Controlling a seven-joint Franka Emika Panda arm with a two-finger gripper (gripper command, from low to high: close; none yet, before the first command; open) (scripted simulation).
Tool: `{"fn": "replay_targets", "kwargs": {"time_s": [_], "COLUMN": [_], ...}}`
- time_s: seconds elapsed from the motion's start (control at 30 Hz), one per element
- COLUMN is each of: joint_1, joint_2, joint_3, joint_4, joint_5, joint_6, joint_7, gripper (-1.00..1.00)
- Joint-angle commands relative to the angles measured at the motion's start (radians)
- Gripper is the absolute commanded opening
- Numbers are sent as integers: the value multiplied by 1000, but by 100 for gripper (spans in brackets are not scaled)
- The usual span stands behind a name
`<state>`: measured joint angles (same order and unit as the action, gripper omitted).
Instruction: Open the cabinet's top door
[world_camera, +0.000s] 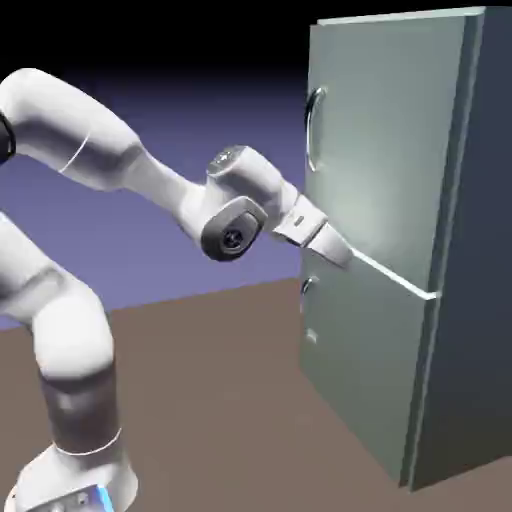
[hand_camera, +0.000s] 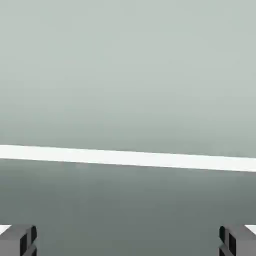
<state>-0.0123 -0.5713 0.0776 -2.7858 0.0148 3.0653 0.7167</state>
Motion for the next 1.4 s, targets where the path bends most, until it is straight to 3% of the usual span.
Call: {"fn": "replay_targets", "kwargs": {"time_s": [0.0, 0.63, 0.87, 0.9, 1.2, 1.37], "joint_1": [-6, -275, -359, -359, -71, 103], "joint_2": [-7, -224, -34, -34, 61, -33], "joint_3": [34, 661, 688, 688, 500, 324], "joint_4": [9, 86, 199, 199, 216, 103], "joint_5": [30, 739, 671, 671, 833, 692], "joint_6": [23, 503, 591, 591, 683, 654], "joint_7": [-5, -113, -122, -122, -380, -313], "gripper": [100, 100, 100, -100, -100, -100]}}
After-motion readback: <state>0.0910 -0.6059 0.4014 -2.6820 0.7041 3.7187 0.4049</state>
